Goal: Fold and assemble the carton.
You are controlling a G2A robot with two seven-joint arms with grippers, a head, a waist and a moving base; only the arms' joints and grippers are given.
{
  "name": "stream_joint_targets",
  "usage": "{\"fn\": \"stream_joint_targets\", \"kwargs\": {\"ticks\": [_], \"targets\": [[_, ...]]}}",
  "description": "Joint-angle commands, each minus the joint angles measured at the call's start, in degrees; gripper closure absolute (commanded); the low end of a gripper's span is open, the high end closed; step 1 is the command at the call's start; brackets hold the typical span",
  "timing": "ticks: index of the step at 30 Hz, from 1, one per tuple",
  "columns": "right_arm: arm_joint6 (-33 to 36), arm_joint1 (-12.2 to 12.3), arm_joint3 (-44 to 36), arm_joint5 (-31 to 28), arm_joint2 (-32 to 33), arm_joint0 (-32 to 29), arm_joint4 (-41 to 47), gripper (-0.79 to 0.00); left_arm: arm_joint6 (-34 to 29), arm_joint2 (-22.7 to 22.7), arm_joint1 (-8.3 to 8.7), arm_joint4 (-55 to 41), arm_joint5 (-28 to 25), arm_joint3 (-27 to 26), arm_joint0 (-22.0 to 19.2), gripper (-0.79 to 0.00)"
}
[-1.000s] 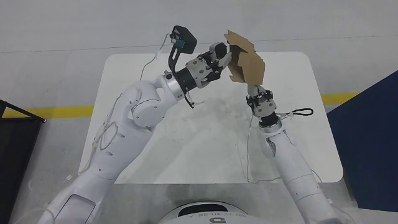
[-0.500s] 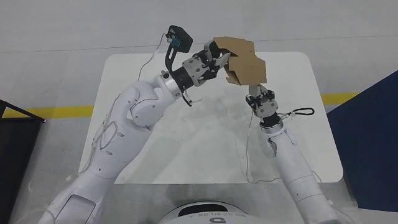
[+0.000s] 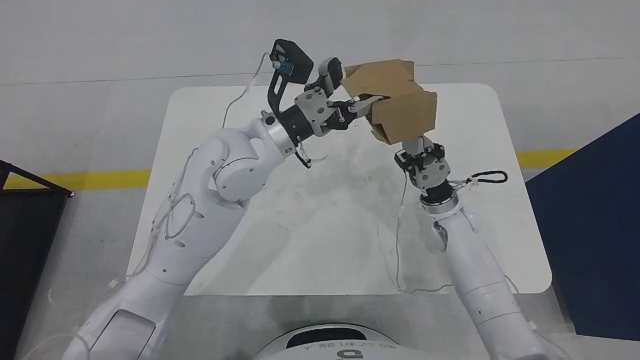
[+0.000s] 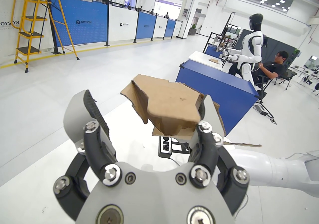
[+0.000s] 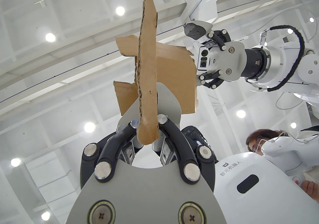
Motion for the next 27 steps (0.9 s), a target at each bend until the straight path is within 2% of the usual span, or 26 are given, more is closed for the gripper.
{"fn": "stream_joint_targets", "kwargs": {"ticks": [1, 6, 9, 14, 15, 16, 22, 27], "targets": [[0.0, 0.0, -0.1, 0.3, 0.1, 0.0, 0.1, 0.000, 0.3, 0.0, -0.05, 0.2, -0.1, 0.1, -0.1, -0.785], [0.1, -0.1, 0.0, 1.1, 0.5, 0.1, 0.6, 0.000, 0.0, 0.4, -0.14, 0.1, -1.8, 0.5, -0.3, -0.785], [0.2, -0.1, 0.0, 1.6, 0.7, 0.2, 0.8, 0.000, -0.4, 0.8, -0.25, -0.6, -3.3, 1.2, -0.8, -0.742], [0.5, -0.1, 0.0, 2.4, 1.0, 0.2, 1.2, 0.000, -0.7, 1.3, -0.44, -1.6, -4.6, 2.1, -1.6, -0.551], [0.5, -0.1, 0.0, 2.6, 1.1, 0.2, 1.3, 0.000, -0.8, 1.3, -0.45, -1.6, -5.0, 2.2, -1.7, -0.456], [0.5, -0.1, 0.0, 2.8, 1.2, 0.2, 1.5, 0.000, -0.9, 1.3, -0.45, -1.6, -5.7, 2.3, -2.0, -0.397], [0.1, -0.2, 0.3, 4.2, 1.6, 0.3, 2.8, 0.000, -2.0, 1.3, -0.39, -3.1, -10.0, 3.2, -2.7, -0.345], [0.0, -0.2, 0.2, 4.8, 1.9, 0.4, 3.1, 0.000, -2.5, 0.9, -0.34, -4.0, -11.0, 3.6, -2.9, -0.329]]}}
